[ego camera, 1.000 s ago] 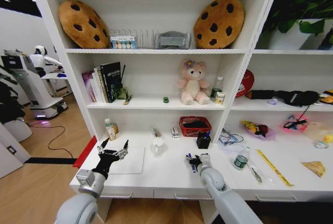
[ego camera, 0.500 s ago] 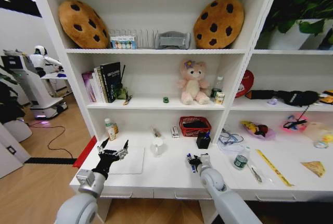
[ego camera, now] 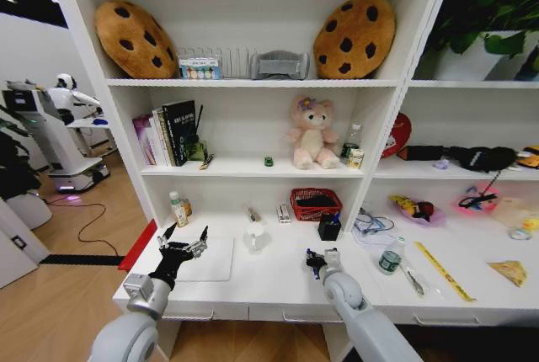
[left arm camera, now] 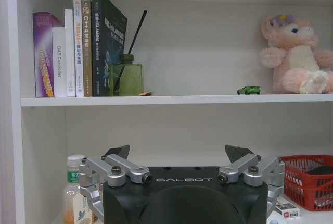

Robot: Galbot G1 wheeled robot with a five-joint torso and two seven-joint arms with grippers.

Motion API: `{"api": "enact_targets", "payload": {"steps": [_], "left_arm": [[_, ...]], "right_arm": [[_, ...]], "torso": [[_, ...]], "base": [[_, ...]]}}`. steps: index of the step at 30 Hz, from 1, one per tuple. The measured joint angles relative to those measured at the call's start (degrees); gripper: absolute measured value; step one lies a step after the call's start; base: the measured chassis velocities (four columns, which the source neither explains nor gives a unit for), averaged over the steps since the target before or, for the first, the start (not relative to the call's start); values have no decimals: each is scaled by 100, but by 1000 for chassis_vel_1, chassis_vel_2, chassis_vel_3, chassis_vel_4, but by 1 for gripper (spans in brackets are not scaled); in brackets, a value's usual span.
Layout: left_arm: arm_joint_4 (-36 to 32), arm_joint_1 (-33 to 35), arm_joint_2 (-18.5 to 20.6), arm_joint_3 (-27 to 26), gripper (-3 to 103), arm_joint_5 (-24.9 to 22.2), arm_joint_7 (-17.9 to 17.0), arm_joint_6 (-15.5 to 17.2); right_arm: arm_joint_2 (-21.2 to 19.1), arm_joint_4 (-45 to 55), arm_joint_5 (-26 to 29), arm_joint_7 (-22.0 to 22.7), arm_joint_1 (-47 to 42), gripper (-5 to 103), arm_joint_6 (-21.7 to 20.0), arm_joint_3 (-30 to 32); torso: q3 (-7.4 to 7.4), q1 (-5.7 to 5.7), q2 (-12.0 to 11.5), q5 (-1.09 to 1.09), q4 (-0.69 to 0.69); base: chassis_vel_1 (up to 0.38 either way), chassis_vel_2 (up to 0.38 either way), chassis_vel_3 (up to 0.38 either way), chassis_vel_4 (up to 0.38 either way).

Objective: Organize the objects on the table.

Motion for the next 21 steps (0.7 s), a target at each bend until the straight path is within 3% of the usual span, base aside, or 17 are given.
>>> {"api": "enact_targets", "payload": {"steps": [3,8,10,11,13,17,21], "left_arm": [[0,0,0,0,100,0,0,0],[0,0,0,0,100,0,0,0],[0,0,0,0,100,0,0,0],[0,0,0,0,100,0,0,0],[0,0,0,0,100,0,0,0],[0,0,0,0,100,0,0,0],[0,0,0,0,100,0,0,0]], "right_arm": [[10,95,-156,-40,-46,11,144,-1],[-109,381,-653,-347,-42,11,724,-2],[-165,318,-1311,-713,117,9,1621,62],[-165,318,-1311,-713,117,9,1621,62],[-165,136,-1797,-861,249,8,2128,202],[-191,54,-1977,-996,325,8,2477,423],[-243,-175,-2242,-1347,451,8,3227,775]], "torso": [[0,0,0,2,0],[0,0,0,0,0],[0,0,0,0,1],[0,0,0,0,1],[1,0,-1,1,1],[1,1,0,0,0],[1,1,0,1,0]], "base": [[0,0,0,0],[0,0,0,0],[0,0,0,0],[0,0,0,0],[0,0,0,0],[0,0,0,0],[0,0,0,0]]}}
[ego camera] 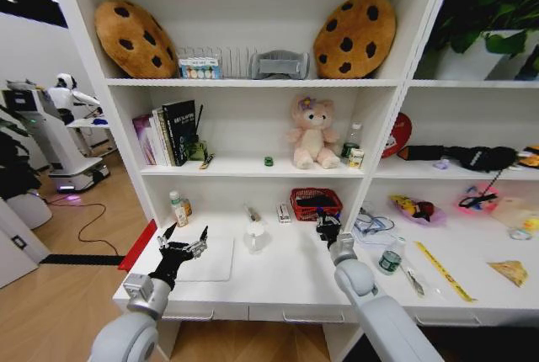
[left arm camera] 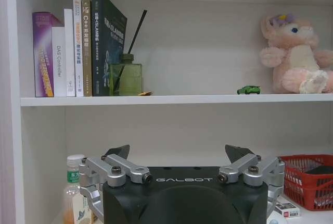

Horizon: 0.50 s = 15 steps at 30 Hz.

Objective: Organize the objects on the table.

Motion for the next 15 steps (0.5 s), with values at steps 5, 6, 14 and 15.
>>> {"api": "enact_targets", "payload": {"steps": [5,6,14,15], "left_arm": [[0,0,0,0,100,0,0,0],[0,0,0,0,100,0,0,0],[0,0,0,0,100,0,0,0],[0,0,0,0,100,0,0,0]], "right_arm": [[-2,-190,-36,-67,82,8,280,155],[-3,-258,-35,-87,109,8,322,174],[152,-937,-10,-193,489,8,523,163],[188,-1038,-19,-194,573,8,535,122]], "torso": [[0,0,0,0,0],[0,0,0,0,0],[0,0,0,0,0],[0,0,0,0,0]], "base": [[0,0,0,0],[0,0,0,0],[0,0,0,0],[0,0,0,0]]}}
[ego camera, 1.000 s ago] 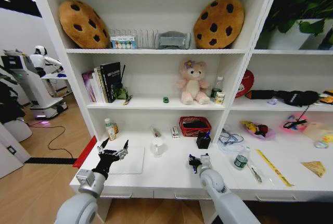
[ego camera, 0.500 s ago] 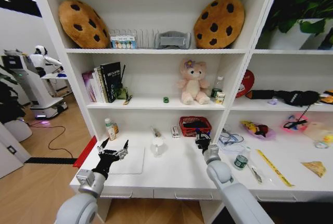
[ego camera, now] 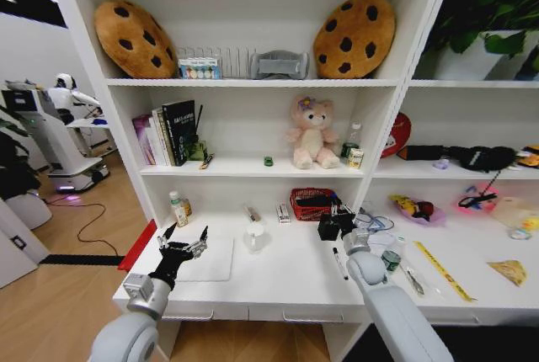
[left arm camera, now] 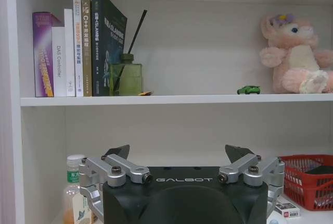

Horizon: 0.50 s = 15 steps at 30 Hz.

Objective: Organize the objects on the table.

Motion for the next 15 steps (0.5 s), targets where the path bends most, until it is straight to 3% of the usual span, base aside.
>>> {"api": "enact_targets", "payload": {"steps": [11,13,15], "left_arm": [[0,0,0,0,100,0,0,0],[0,0,0,0,100,0,0,0],[0,0,0,0,100,0,0,0]], "right_arm": [[121,-161,-71,130,18,5,-77,-48],[124,-142,-74,161,-3,10,-112,-48],[123,-94,-97,232,-43,21,-154,-73]], "torso": [[0,-1,0,0,0],[0,-1,0,0,-1],[0,-1,1,0,0]], "base": [[0,0,0,0],[0,0,0,0],[0,0,0,0]]}}
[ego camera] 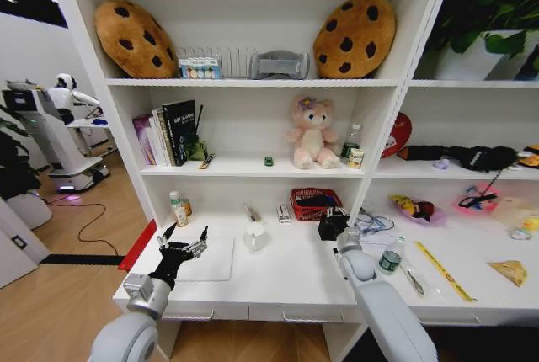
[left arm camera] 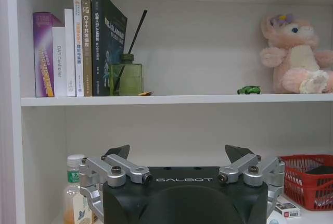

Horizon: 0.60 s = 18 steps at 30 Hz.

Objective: Organize the objects on the table.

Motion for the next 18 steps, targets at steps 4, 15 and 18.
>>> {"api": "enact_targets", "payload": {"steps": [4,15,18], "left_arm": [[0,0,0,0,100,0,0,0],[0,0,0,1,100,0,1,1],[0,0,0,0,100,0,0,0]], "right_arm": [[-7,56,-1,72,-27,31,-52,-13],[-420,1989,1094,1998,-1044,74,-1532,-402],[-343,2481,1526,2719,-1386,80,-1973,-528]], "torso": [[0,0,0,0,0],[-1,-1,0,0,-1],[-1,-1,0,1,-1]], "base": [[0,0,0,0],[0,0,0,0],[0,0,0,0]]}}
